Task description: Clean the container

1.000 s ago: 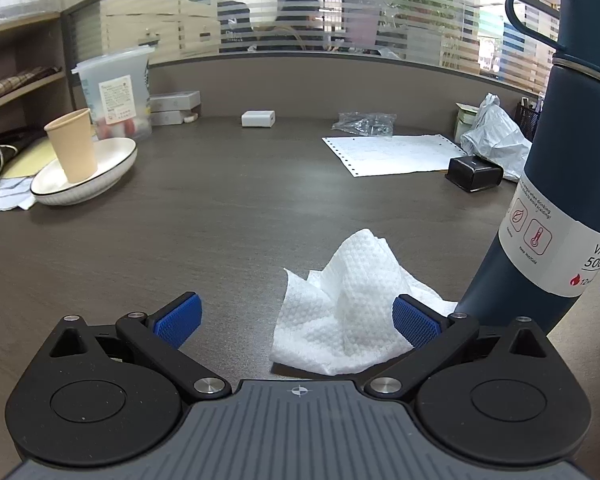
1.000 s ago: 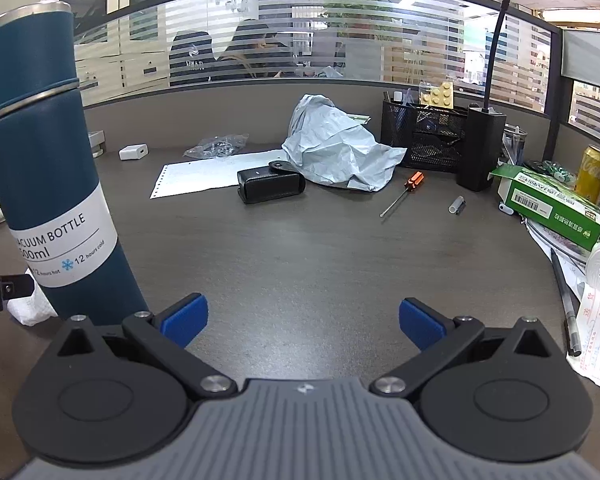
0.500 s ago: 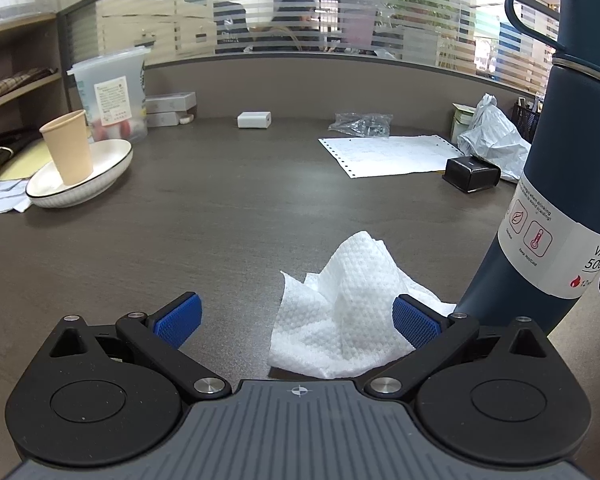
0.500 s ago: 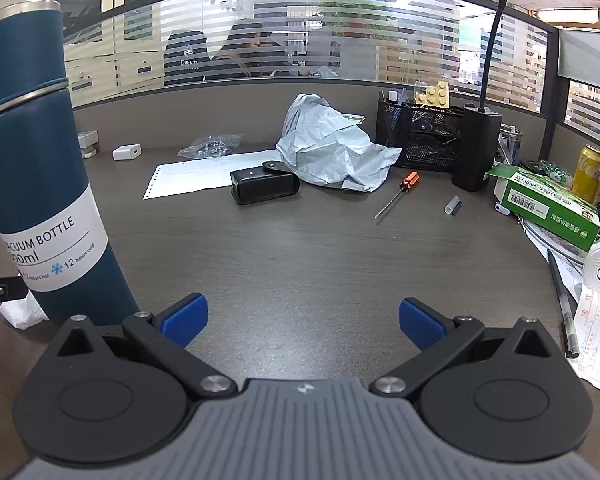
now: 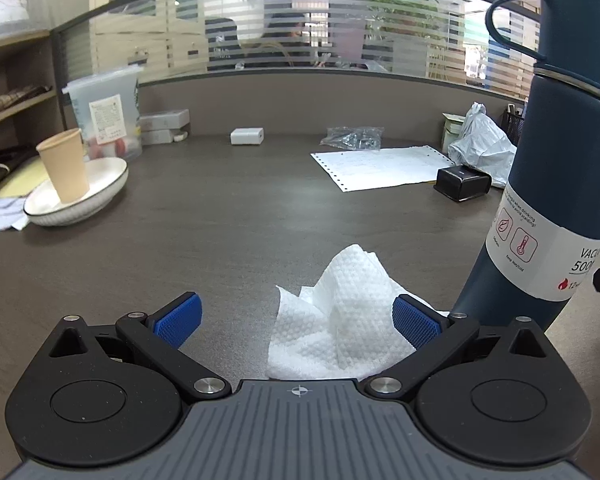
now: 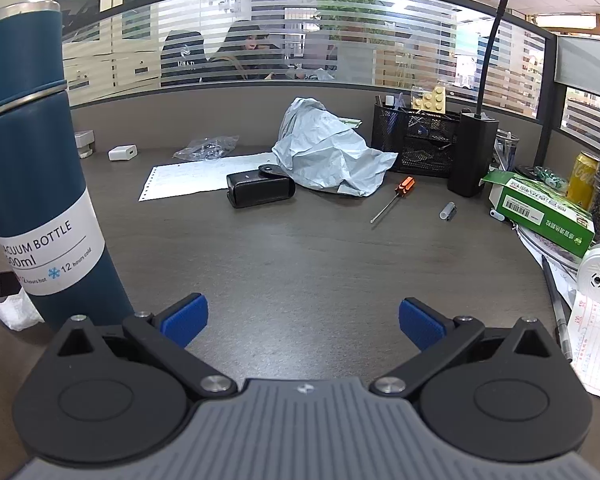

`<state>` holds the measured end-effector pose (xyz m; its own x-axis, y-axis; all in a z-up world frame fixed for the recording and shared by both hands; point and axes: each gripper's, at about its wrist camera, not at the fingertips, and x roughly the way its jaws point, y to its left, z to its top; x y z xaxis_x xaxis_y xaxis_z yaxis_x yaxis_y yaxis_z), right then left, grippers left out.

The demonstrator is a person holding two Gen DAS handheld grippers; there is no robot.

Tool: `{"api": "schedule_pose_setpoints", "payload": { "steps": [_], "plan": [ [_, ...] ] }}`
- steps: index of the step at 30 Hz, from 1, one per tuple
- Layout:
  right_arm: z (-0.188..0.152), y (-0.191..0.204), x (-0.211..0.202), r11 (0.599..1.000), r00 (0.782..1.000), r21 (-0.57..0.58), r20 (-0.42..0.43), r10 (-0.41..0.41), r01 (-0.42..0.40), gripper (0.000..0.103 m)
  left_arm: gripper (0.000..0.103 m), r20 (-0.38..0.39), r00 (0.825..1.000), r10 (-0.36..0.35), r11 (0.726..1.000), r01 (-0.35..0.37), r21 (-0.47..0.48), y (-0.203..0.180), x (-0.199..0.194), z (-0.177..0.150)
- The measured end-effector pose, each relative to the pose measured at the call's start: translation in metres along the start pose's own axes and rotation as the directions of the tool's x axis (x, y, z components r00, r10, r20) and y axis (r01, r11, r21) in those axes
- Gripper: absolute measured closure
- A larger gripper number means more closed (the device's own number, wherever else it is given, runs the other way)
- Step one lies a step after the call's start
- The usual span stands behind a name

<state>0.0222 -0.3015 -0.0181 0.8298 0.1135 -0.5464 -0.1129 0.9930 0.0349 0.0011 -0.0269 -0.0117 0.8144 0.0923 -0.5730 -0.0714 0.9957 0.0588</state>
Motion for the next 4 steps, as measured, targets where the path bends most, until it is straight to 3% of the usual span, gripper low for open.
{"api": "schedule_pose_setpoints", "payload": {
  "steps": [4],
  "plan": [
    [0.0008, 0.0003, -0.0008, 1.0, 1.0, 0.001, 0.004, -0.001, 0.001, 0.0, 0.0, 0.0, 1.0, 0.0, 1.0, 0.0, 0.002, -0.0013, -0.0007, 0.0006]
  ]
}}
